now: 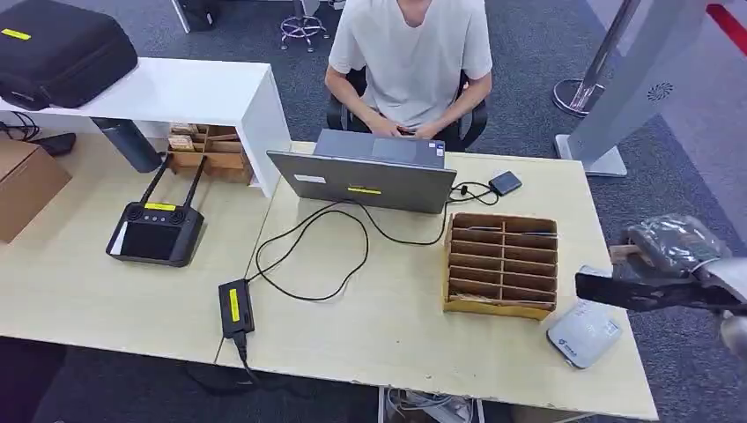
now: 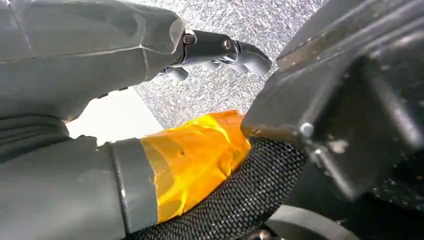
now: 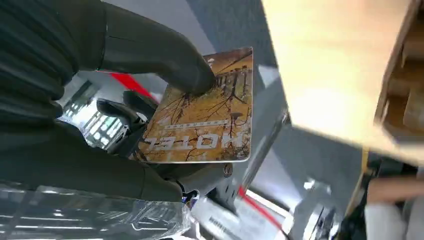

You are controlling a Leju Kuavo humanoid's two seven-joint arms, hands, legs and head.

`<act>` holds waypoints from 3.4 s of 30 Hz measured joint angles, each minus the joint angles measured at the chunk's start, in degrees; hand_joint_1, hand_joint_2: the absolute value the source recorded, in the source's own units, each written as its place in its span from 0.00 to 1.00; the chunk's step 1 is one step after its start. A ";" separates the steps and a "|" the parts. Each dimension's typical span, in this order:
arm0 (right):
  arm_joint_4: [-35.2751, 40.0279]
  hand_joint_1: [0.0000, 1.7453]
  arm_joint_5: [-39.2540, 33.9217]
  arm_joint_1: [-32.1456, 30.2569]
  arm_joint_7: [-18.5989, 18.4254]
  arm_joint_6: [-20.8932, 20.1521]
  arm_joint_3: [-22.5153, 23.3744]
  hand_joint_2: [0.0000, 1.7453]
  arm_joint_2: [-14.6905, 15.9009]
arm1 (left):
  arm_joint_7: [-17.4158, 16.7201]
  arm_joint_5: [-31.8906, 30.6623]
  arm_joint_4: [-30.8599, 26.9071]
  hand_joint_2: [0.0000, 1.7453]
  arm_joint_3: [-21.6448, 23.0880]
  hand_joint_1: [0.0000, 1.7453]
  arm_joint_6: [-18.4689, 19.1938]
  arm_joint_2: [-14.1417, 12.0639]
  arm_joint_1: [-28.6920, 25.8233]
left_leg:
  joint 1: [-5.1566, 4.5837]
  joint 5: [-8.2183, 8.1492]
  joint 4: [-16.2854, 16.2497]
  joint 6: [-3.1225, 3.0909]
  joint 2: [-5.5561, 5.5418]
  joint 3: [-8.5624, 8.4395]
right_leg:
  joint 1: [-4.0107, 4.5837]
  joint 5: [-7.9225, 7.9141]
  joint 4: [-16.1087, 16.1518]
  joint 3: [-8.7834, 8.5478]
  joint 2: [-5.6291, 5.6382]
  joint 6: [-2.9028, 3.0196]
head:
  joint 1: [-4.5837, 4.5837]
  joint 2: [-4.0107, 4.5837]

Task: Pass the card to the sensor for recognition and then transmit it.

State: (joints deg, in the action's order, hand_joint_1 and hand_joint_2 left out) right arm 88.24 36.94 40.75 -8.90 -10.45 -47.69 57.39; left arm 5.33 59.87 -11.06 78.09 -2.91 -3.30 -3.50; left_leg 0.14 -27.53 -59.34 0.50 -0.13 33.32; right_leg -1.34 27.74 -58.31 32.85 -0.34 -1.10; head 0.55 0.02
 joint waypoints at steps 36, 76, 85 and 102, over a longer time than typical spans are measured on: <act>-29.15 1.00 28.45 16.97 0.98 20.10 4.17 1.00 -28.54 | 1.83 -7.45 0.02 0.00 2.95 0.00 2.30 -1.31 1.60 | 0.04 0.07 -0.01 0.05 0.01 0.01 | 0.03 -0.04 -0.07 0.07 0.03 0.04 | 0.02 0.00; -26.04 0.00 22.92 17.81 3.15 12.41 4.22 1.00 -32.02 | 1.53 -5.31 0.02 1.00 3.52 0.00 3.39 -1.71 5.94 | 0.04 0.08 -0.01 0.06 0.03 0.05 | 0.03 -0.05 -0.10 0.08 -0.01 0.04 | 0.00 0.00; -8.32 0.00 16.22 12.70 0.66 10.33 5.18 1.00 -25.79 | 2.73 -3.04 0.02 1.00 2.69 0.00 1.70 -1.40 5.10 | 0.03 0.06 -0.01 0.05 0.01 0.10 | 0.02 -0.04 -0.07 0.10 -0.04 0.04 | 0.02 0.00; 9.68 0.00 14.31 -9.63 1.20 15.63 12.92 1.00 -19.21 | 3.80 -1.18 0.04 0.00 1.51 0.00 0.61 -1.03 4.19 | 0.04 0.05 0.02 0.05 -0.02 0.11 | 0.04 -0.03 -0.06 0.10 -0.07 0.05 | 0.00 0.00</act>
State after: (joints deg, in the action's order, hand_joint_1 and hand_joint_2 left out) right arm 97.92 51.26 31.11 -7.69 5.18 -34.77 38.18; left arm 9.14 58.69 -11.02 79.60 -2.30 -4.33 0.70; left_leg 0.18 -27.47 -59.32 0.56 -0.15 33.44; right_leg -1.30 27.72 -58.37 32.95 -0.42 -1.06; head 0.55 0.02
